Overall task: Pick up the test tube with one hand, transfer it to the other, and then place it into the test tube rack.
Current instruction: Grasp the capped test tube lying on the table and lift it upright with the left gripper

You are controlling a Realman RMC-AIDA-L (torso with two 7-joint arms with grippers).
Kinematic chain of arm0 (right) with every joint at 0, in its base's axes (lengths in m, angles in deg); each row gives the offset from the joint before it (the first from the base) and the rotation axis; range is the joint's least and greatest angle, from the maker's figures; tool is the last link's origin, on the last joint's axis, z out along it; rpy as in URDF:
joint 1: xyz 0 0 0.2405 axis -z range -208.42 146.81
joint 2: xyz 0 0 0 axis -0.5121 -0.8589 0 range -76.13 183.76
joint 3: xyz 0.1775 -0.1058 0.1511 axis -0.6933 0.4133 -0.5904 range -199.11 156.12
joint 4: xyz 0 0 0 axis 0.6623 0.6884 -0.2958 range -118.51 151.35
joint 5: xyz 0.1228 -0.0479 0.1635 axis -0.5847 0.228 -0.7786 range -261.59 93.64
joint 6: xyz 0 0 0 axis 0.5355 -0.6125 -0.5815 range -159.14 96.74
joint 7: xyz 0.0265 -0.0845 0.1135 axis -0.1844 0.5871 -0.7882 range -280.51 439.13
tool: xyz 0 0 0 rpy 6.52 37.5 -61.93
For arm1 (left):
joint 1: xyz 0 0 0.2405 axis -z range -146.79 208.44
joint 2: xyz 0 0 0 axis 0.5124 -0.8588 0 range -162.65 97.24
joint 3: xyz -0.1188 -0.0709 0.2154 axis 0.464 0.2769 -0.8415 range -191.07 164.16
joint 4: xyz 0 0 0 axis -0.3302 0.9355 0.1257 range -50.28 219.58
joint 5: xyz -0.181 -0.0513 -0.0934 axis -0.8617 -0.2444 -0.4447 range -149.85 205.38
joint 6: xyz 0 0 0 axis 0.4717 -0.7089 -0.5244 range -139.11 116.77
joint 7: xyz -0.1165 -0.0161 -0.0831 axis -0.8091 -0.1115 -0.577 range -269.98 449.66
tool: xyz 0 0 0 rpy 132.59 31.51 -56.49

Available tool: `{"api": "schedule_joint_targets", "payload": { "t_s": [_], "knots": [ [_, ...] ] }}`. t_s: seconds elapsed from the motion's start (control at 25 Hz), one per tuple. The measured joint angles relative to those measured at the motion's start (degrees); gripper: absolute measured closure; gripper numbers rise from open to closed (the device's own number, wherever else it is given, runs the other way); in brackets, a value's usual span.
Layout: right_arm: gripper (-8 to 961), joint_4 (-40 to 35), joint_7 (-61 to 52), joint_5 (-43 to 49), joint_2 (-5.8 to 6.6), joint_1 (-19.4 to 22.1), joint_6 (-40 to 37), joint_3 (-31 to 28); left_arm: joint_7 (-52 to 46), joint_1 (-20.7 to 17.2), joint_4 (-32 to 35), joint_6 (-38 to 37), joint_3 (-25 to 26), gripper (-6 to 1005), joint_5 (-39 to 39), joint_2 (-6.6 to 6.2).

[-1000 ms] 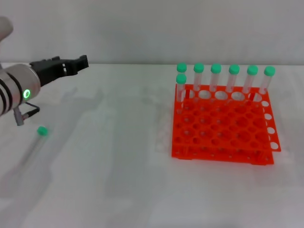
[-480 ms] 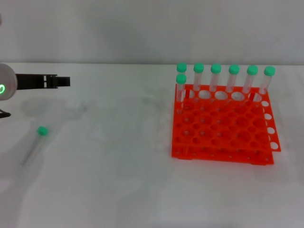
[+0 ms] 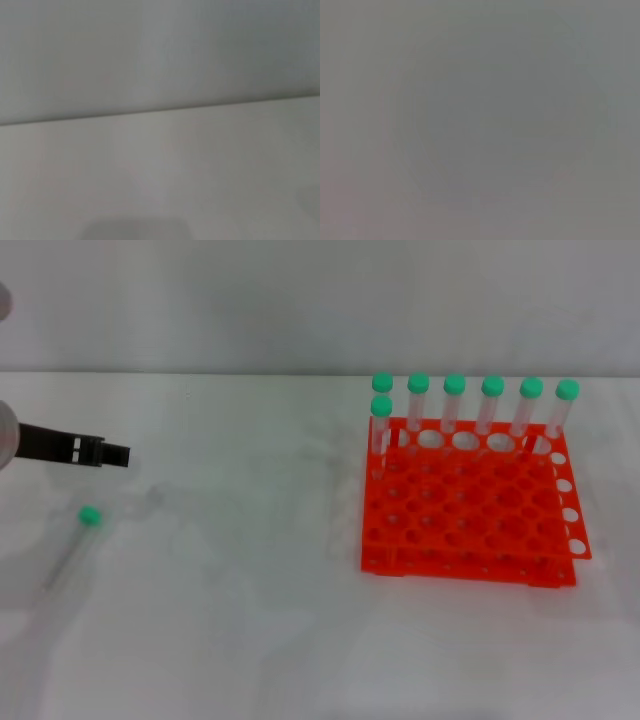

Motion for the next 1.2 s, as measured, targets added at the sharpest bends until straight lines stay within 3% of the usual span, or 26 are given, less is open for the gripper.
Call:
{"api": "schedule_joint_targets", "payload": {
  "t_s": [0.56,1.2],
  "knots": [
    [77,0.0,0.0,0.0,-0.03,-0.2,0.2,0.0,0.1,-4.4,0.0,-4.6,0.8,233,-0.4,0.07],
    [76,0.0,0.0,0.1,-0.12,-0.4,0.1,0.0,0.1,-4.8,-5.3,-3.5,1.9,234,-0.2,0.12]
  ]
}}
